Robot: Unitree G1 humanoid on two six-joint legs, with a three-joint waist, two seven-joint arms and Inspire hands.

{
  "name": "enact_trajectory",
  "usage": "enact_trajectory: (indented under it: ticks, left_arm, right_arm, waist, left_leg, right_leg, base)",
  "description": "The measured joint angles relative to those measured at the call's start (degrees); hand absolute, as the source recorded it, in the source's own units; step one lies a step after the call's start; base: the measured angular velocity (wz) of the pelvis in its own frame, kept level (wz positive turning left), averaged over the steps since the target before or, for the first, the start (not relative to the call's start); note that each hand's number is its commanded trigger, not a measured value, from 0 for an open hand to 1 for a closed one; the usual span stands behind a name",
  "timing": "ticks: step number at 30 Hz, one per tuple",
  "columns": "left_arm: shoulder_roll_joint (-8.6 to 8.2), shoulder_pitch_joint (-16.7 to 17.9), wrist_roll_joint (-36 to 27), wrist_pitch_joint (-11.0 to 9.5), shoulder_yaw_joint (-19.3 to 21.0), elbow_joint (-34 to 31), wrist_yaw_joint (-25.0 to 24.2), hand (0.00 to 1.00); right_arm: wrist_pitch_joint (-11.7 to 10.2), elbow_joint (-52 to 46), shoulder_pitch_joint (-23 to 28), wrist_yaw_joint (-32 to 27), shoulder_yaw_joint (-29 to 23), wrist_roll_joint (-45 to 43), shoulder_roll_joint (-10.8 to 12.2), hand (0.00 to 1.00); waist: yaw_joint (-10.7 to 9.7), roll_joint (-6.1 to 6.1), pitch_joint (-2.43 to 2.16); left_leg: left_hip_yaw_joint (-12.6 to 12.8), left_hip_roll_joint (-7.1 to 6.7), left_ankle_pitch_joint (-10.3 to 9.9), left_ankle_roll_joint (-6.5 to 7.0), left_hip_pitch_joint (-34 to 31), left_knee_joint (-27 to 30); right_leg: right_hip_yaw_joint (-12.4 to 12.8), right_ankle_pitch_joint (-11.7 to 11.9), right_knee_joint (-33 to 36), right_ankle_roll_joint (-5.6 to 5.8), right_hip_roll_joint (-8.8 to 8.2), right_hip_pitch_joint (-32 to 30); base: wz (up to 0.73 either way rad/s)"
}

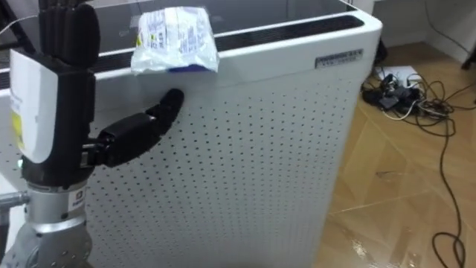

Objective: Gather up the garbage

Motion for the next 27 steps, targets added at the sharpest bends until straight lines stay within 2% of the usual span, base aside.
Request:
enact_trajectory:
  ticks: [3,5,7,12,13,14,15,23,27]
  left_arm:
    - [1.74,1.2,0.3,-0.6,-0.1,-1.8,-0.1,0.0]
    - [2.39,1.6,1.2,-0.6,-0.1,-2.9,-0.4,0.0]
    - [3.28,2.4,2.4,-0.1,0.1,-5.0,-1.4,0.0]
    - [3.28,4.0,2.6,0.4,0.6,-7.3,-3.4,0.0]
    - [3.28,4.4,2.6,0.4,0.9,-7.7,-3.6,0.38]
    - [3.28,4.7,2.6,0.4,1.0,-7.9,-3.6,0.84]
    - [3.28,5.0,2.6,0.4,1.0,-8.1,-3.6,1.0]
    - [3.32,6.3,5.3,0.5,1.0,-8.4,-5.9,1.0]
    - [3.38,6.4,5.5,1.7,0.9,-8.4,-6.3,1.0]
  right_arm:
    - [0.0,0.8,-0.2,1.2,-0.1,-1.1,-0.1,1.0]
    - [0.0,1.0,-0.2,2.4,-0.1,-1.3,0.0,1.0]
    - [0.1,0.9,-0.2,3.5,-0.2,-1.3,0.0,1.0]
    - [1.2,0.9,0.0,4.7,-0.1,-1.3,0.2,1.0]
    - [1.3,0.9,-0.1,5.0,-0.1,-1.3,0.2,1.0]
    - [1.3,0.9,-0.2,5.2,-0.1,-1.3,0.2,1.0]
    - [1.3,0.9,-0.2,5.4,-0.1,-1.3,0.2,1.0]
    - [1.3,0.8,-0.6,5.9,-0.1,-1.4,0.2,1.0]
    - [1.3,0.5,-0.6,5.9,-0.2,-1.9,0.2,1.0]
  waist:
    - [1.0,-0.04,-0.09]
    - [1.1,-0.44,0.03]
    - [1.4,-0.63,-0.1]
    - [2.2,-0.56,-0.17]
    - [2.3,-0.62,-0.19]
    - [2.4,-0.63,-0.2]
    - [2.5,-0.66,-0.2]
    - [2.3,-0.68,-0.25]
    - [1.5,-0.56,-0.53]
  left_leg:
    - [-0.8,0.82,0.9,-1.13,2.4,-3.4]
    - [-1.4,1.2,1.2,-1.65,3.4,-4.6]
    - [-1.8,1.8,1.5,-2.14,3.8,-5.4]
    - [-2.1,2.53,1.9,-2.81,5.5,-7.3]
    - [-2.1,2.65,2.1,-3.04,5.9,-7.9]
    - [-2.2,2.66,2.2,-3.14,6.1,-8.2]
    - [-2.3,2.66,2.4,-3.23,6.4,-8.7]
    - [-2.4,2.72,2.7,-3.38,7.4,-9.8]
    - [-2.9,2.71,2.7,-3.41,7.2,-10.0]
  right_leg:
    - [-1.1,1.1,-4.0,-0.7,1.37,3.2]
    - [-1.9,1.4,-5.2,-1.06,1.75,4.5]
    - [-2.7,1.9,-6.9,-1.67,2.46,5.4]
    - [-3.7,2.5,-9.3,-2.21,3.25,7.4]
    - [-4.0,2.7,-10.0,-2.36,3.39,7.8]
    - [-4.0,2.7,-10.1,-2.38,3.42,7.9]
    - [-4.1,2.7,-10.2,-2.38,3.44,8.1]
    - [-4.6,2.8,-11.0,-2.51,3.55,8.9]
    - [-5.3,3.0,-11.9,-2.56,3.61,9.4]
  base:
    - [0.12]
    - [0.1]
    - [0.03]
    - [0.01]
    - [0.0]
    - [0.0]
    - [0.0]
    - [0.0]
    - [0.05]
